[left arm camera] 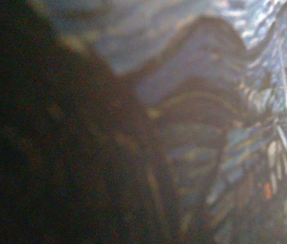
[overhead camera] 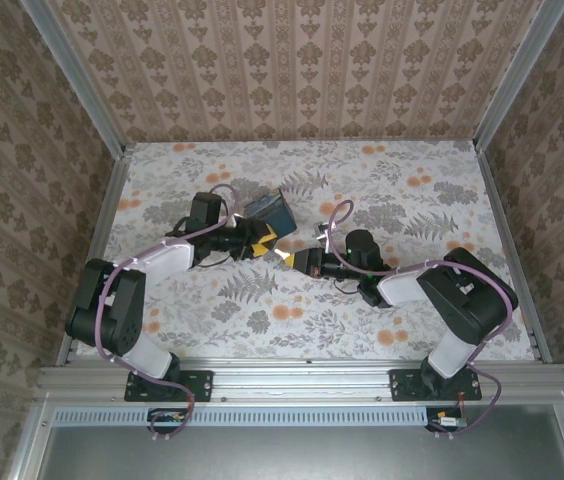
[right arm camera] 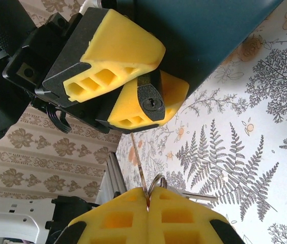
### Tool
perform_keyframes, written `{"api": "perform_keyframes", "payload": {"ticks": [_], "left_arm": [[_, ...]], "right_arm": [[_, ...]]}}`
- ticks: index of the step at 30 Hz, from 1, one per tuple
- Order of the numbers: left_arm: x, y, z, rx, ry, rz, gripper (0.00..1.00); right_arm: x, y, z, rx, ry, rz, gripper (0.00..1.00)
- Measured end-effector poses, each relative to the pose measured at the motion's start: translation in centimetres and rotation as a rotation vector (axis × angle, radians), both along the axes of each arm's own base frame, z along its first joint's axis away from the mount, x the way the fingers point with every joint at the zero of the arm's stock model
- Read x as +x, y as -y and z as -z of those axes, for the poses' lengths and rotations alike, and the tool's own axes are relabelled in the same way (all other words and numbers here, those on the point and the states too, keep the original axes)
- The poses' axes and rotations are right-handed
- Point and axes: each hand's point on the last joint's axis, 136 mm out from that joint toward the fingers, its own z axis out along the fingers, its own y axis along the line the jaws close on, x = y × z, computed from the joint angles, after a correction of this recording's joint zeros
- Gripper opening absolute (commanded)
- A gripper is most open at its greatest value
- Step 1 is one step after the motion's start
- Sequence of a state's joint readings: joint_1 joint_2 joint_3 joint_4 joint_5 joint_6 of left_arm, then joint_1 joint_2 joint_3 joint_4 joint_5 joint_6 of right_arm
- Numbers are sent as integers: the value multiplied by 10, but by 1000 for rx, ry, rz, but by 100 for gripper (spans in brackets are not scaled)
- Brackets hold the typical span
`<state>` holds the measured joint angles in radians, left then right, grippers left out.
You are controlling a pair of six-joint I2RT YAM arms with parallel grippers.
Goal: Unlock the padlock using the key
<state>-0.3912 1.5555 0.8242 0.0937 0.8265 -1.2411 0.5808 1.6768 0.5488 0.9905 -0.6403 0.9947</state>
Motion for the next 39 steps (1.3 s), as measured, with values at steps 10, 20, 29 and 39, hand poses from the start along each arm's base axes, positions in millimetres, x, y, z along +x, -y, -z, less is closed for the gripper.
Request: {"api": "perform_keyframes", "payload": {"ticks": [10,20,29,39], "left_arm": [[0,0,0,-2,-3,-1,0],[0,1,-2,-8,-12,-8,0],[-4,3,-1,-8,-12,1,0],[-5,4,-1,-8,-12,4,0]], "right_arm": [[5,-2,9,-8,-11,4,0],[6,-2,9,-8,-10,8,0],[9,-1,9,-14,-6,26,0],[15,-1,7,-22,14,36,0]]}}
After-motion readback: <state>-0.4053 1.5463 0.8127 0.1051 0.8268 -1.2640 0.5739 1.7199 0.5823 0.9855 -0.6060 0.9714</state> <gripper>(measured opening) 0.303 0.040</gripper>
